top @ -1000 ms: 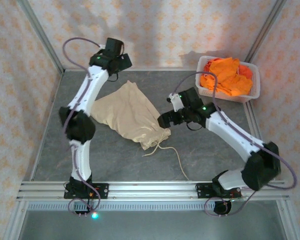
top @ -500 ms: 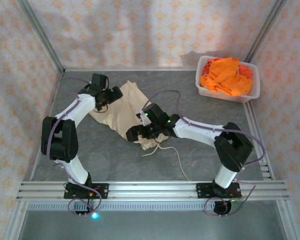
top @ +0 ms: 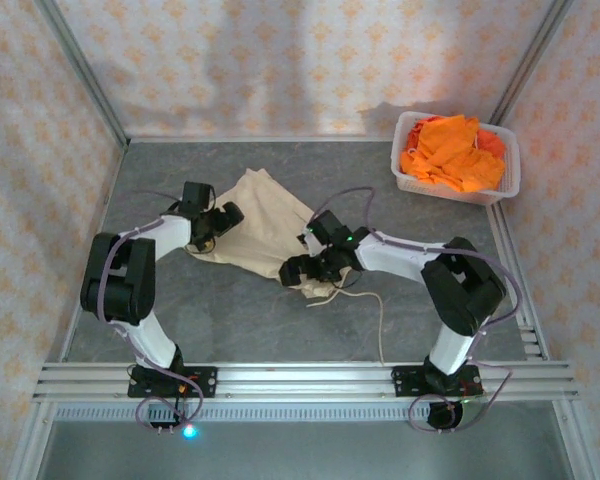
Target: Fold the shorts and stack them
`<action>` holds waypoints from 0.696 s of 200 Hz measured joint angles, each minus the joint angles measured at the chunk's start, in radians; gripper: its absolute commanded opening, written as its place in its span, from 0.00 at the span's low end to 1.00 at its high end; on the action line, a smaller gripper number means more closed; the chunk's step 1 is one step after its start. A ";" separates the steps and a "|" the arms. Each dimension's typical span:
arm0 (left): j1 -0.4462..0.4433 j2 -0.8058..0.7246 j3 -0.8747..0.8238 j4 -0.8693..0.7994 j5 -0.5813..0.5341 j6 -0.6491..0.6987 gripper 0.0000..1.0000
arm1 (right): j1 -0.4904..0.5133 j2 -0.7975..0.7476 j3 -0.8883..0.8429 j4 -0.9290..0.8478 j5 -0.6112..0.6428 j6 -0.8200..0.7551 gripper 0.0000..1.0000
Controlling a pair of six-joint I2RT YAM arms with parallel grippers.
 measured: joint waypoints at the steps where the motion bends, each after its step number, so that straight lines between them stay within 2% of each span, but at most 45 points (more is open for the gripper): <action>1: 0.000 -0.003 -0.004 0.003 0.000 -0.002 1.00 | -0.002 0.000 0.000 -0.003 0.002 -0.003 0.99; 48: -0.027 -0.231 -0.294 0.161 0.022 -0.087 1.00 | -0.048 0.004 0.035 -0.132 0.047 -0.162 0.99; 76: -0.082 -0.403 -0.437 0.162 -0.014 -0.126 1.00 | -0.050 0.006 0.061 -0.200 0.043 -0.231 0.99; 92: -0.094 -0.531 -0.501 0.109 -0.021 -0.149 1.00 | -0.056 -0.016 0.061 -0.229 0.026 -0.256 0.99; 122: -0.093 -0.798 -0.488 -0.030 -0.047 -0.159 1.00 | -0.066 -0.214 0.012 -0.177 -0.034 -0.226 0.99; 139: -0.093 -0.867 -0.415 -0.071 -0.047 -0.142 1.00 | -0.066 -0.363 -0.032 -0.092 -0.034 -0.175 0.99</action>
